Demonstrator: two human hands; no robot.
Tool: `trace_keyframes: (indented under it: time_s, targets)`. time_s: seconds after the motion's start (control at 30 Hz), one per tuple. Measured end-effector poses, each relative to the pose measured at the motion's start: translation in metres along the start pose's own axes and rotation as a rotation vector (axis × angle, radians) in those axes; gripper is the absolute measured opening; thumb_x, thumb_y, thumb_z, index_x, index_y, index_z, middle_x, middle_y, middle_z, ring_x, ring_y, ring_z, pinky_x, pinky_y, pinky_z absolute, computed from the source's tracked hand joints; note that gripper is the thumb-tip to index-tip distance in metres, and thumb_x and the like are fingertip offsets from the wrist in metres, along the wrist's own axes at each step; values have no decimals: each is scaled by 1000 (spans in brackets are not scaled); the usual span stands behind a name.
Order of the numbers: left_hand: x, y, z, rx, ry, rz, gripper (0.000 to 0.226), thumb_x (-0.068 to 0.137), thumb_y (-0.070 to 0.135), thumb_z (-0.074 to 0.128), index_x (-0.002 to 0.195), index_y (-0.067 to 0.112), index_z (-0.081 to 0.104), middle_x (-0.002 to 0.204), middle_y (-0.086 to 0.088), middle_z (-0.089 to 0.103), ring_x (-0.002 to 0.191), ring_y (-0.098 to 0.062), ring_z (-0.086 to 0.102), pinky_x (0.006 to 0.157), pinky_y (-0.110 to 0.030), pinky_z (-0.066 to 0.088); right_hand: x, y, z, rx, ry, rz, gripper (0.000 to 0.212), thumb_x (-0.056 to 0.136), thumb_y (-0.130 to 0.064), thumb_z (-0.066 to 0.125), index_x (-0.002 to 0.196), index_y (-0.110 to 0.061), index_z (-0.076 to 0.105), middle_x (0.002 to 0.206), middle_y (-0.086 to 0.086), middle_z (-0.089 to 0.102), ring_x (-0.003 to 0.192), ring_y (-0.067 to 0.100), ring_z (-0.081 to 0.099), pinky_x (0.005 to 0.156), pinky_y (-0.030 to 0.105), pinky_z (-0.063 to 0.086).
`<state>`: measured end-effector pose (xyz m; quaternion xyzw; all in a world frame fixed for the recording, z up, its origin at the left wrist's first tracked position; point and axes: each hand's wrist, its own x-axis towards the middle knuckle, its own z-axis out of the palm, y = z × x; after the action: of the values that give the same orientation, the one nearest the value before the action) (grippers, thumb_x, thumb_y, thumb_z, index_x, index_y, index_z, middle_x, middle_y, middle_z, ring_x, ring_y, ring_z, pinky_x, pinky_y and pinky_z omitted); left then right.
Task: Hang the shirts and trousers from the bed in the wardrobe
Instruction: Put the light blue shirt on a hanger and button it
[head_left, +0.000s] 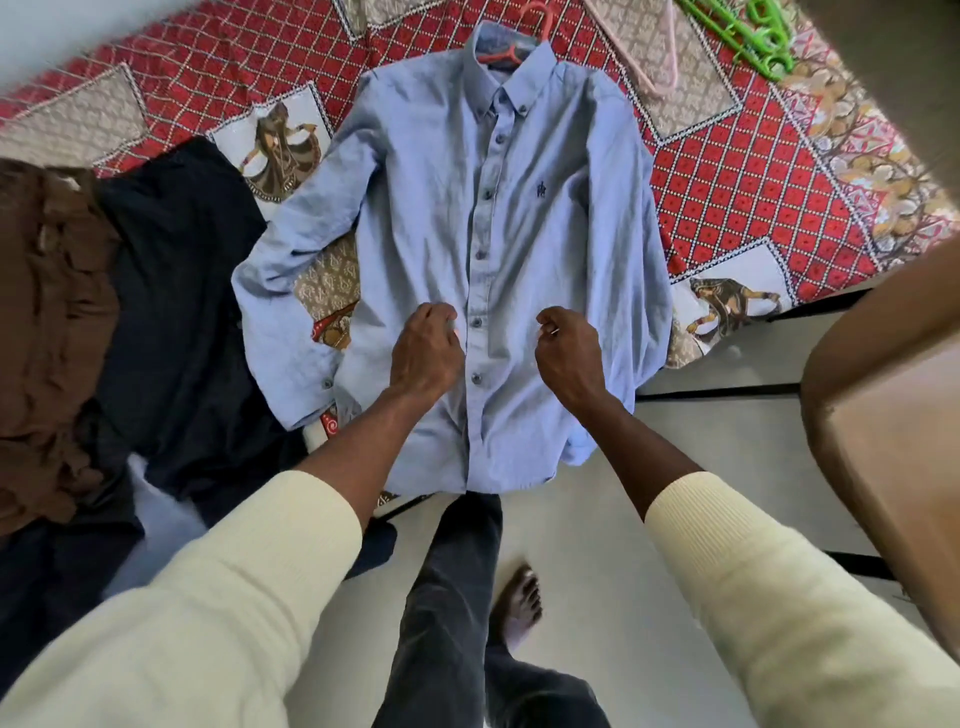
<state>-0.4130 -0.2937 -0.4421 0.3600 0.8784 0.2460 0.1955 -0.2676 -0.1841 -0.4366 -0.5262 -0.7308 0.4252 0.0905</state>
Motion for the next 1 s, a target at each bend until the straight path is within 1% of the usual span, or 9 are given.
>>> trace_keyframes:
  time_s: [0.3,0.4,0.47,0.57,0.67,0.73,0.83,0.9,1.0]
  targets:
    - [185,37,-10,-22,-26,70,22,91,1,49,108,3,63,111,-17,61,104,-35,58,87,-39,49,159,-50,-25,-180,13,-45,34,89,-3,49,122,0,55,125,20,55,111,38,53,84,36,41]
    - [245,48,-15,4,-14,112,24,92,1,49,112,1,63,115,-20,61,109,-37,56,90,-40,46,214,-66,-19,-290,-18,-234,49,84,-4,55,132,2,50,136,22,49,120,41,48,95,43,40]
    - [285,59,-19,26,-3,154,26,92,1,49,114,-1,63,115,-22,63,110,-39,56,90,-43,47,249,-69,-13,-437,-118,-326,58,85,-15,57,141,-7,45,148,17,42,132,38,40,104,49,39]
    - [341,75,-20,81,20,306,31,87,-3,51,115,-3,66,111,-24,66,106,-43,57,89,-45,47,280,-64,-8,-576,-311,-118,61,94,-33,51,150,-18,32,162,7,17,147,34,15,112,57,30]
    - [400,84,-11,255,-56,443,45,84,-2,52,128,2,59,126,-20,61,119,-43,49,99,-47,41,288,-64,4,-605,-356,31,61,97,-29,44,153,-16,23,164,7,9,150,35,6,115,57,26]
    - [432,86,-3,387,-175,432,54,86,3,53,140,6,48,144,-14,48,135,-39,35,110,-47,32,296,-64,13,-597,-343,20,64,93,-22,45,152,-11,24,163,11,14,149,37,8,116,55,25]
    - [457,90,5,549,-306,295,54,91,15,54,144,14,45,148,-10,42,139,-37,25,113,-47,26,302,-66,14,-602,-386,63,65,91,-19,44,152,-10,25,161,14,19,146,40,19,116,50,27]
    - [462,93,7,628,-285,283,44,95,21,54,139,17,52,140,-13,46,134,-38,29,110,-49,29,308,-67,8,-675,-431,61,60,95,-21,41,153,-10,27,158,18,27,138,39,38,111,44,32]
    - [466,86,7,507,-118,348,28,96,21,55,120,14,67,132,-14,46,125,-37,35,103,-45,34,320,-67,5,-683,-461,77,50,99,-25,37,148,-16,37,150,17,41,129,38,49,108,44,36]
